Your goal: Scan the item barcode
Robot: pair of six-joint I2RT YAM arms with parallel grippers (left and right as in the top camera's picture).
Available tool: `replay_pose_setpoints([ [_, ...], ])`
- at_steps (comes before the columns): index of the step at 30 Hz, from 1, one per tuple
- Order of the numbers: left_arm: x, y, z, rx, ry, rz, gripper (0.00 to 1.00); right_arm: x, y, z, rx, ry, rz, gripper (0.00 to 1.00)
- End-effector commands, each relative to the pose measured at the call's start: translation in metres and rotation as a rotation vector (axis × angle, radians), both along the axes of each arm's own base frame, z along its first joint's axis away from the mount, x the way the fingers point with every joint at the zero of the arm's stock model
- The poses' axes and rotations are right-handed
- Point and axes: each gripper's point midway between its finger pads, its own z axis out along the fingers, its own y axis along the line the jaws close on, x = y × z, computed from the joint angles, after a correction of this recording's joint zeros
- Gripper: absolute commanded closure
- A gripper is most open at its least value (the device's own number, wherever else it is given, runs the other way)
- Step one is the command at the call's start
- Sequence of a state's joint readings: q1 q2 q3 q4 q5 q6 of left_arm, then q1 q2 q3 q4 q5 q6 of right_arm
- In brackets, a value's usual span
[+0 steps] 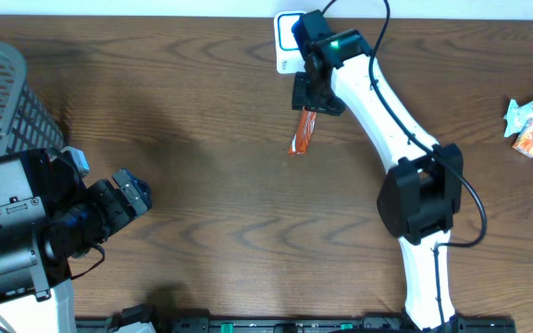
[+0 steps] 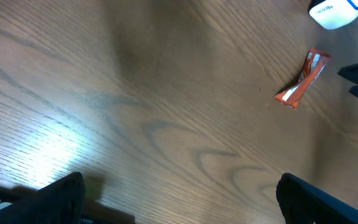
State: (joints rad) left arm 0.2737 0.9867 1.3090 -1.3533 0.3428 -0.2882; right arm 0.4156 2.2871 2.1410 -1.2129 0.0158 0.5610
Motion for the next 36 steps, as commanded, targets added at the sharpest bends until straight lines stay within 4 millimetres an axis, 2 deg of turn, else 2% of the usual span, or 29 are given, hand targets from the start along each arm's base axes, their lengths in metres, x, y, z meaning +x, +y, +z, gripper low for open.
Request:
replay_pose_setpoints([
  [1, 0.000, -0.002, 0.002, -0.010, -0.007, -0.004, 0.02, -0.009, 0.012, -0.040, 0.041, 0.106, 0.068, 0.48],
  [5, 0.000, -0.002, 0.002, -0.010, -0.007, -0.004, 0.02, -0.016, 0.012, -0.069, 0.019, 0.175, 0.093, 0.50],
  [9, 0.000, -0.002, 0.002, -0.010, -0.007, -0.004, 0.02, -0.023, 0.009, -0.085, 0.001, 0.221, 0.141, 0.69],
  [12, 0.000, -0.002, 0.002, -0.010, -0.007, -0.004, 0.02, -0.032, 0.004, -0.085, -0.017, 0.259, 0.166, 0.83],
  [14, 0.000, -0.002, 0.002, -0.010, -0.007, -0.004, 0.02, -0.043, -0.001, -0.081, -0.031, 0.298, 0.202, 0.88],
  [20, 0.000, -0.002, 0.002, -0.010, -0.007, -0.004, 0.02, -0.089, -0.020, -0.066, -0.085, 0.481, 0.346, 0.94],
  [23, 0.000, -0.002, 0.002, -0.010, -0.007, -0.004, 0.02, -0.104, -0.029, -0.060, -0.107, 0.548, 0.372, 0.93],
  [25, 0.000, -0.002, 0.002, -0.010, -0.007, -0.004, 0.02, -0.109, -0.038, -0.057, -0.151, 0.574, 0.371, 0.88],
  [27, 0.000, -0.002, 0.002, -0.010, -0.007, -0.004, 0.02, -0.107, -0.045, -0.057, -0.191, 0.571, 0.373, 0.69],
  [29, 0.000, -0.002, 0.002, -0.010, -0.007, -0.004, 0.02, -0.103, -0.050, -0.057, -0.219, 0.556, 0.373, 0.46],
  [31, 0.000, -0.002, 0.002, -0.010, -0.007, -0.004, 0.02, -0.099, -0.053, -0.058, -0.230, 0.540, 0.372, 0.30],
  [34, 0.000, -0.002, 0.002, -0.010, -0.007, -0.004, 0.02, -0.086, -0.053, -0.063, -0.221, 0.492, 0.359, 0.28],
  [36, 0.000, -0.002, 0.002, -0.010, -0.007, -0.004, 0.02, -0.079, -0.054, -0.065, -0.214, 0.466, 0.351, 0.23],
])
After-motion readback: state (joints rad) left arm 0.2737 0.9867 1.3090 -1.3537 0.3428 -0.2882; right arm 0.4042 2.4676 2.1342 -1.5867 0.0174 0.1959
